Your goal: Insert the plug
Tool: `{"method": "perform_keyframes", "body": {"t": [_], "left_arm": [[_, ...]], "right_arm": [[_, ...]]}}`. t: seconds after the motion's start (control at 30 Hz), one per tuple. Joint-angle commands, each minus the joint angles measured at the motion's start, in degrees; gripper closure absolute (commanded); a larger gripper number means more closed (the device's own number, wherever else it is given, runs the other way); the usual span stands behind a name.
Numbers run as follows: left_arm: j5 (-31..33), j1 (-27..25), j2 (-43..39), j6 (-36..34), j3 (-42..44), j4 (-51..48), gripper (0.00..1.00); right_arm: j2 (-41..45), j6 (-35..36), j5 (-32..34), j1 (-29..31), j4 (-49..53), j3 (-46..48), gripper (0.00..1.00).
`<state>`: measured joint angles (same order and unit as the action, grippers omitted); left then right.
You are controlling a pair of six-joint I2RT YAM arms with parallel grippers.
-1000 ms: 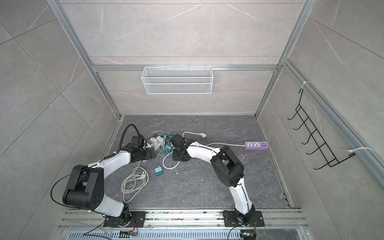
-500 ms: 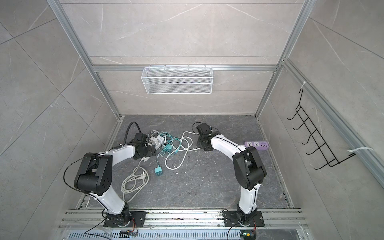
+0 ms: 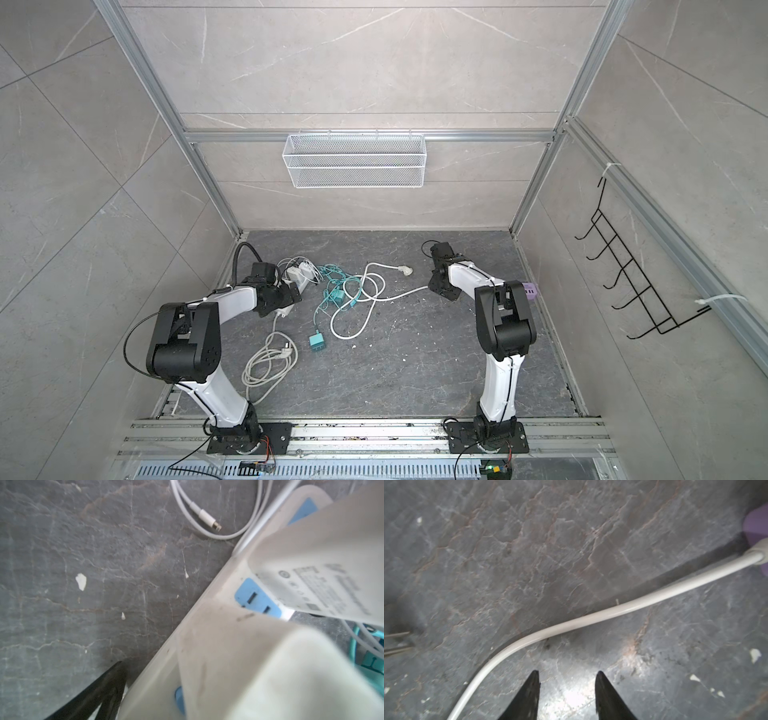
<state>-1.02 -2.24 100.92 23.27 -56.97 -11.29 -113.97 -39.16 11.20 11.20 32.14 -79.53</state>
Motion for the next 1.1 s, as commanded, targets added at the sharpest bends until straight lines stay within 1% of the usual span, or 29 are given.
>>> {"method": "perform_keyframes", "body": {"t": [0.0,0.2,0.43,0.57,0.73,0.93,1.07], "left_arm": [[-3.5,0.1,1.4,0.8,-0.9,-0.1,0.00],[-5.2,0.1,0.1,0.2,-0.6,0.0,0.00],[-6.9,-0.4,-3.7,-0.2,0.3,-0.7,0.00],[-8.3,-0.7,-5.7,-0.1,0.9,-0.9,0.00],[-9.9,-0.7,-7.4,-0.8,0.2,-2.0,0.00],[-10.5,-0.7,-9.8,-1.1,-1.3,-2.8,0.00],[-10.6,-0.7,-10.8,-1.2,-2.6,-3.8,0.00]], "right_arm": [[-1.9,0.6,1.2,-0.8,1.9,-3.2,0.54],[-5.9,0.8,1.3,-2.0,5.5,-9.0,0.54],[-8.6,0.4,0.3,-2.9,7.5,-12.0,0.54],[-9.2,-0.3,-0.6,-2.8,8.1,-12.1,0.56],[-10.2,-0.2,-2.4,-2.7,9.1,-11.9,0.65],[-9.9,-0.3,-4.0,-1.2,9.3,-10.1,0.66],[-8.3,-0.7,-2.9,0.9,9.3,-8.8,0.69]]}}
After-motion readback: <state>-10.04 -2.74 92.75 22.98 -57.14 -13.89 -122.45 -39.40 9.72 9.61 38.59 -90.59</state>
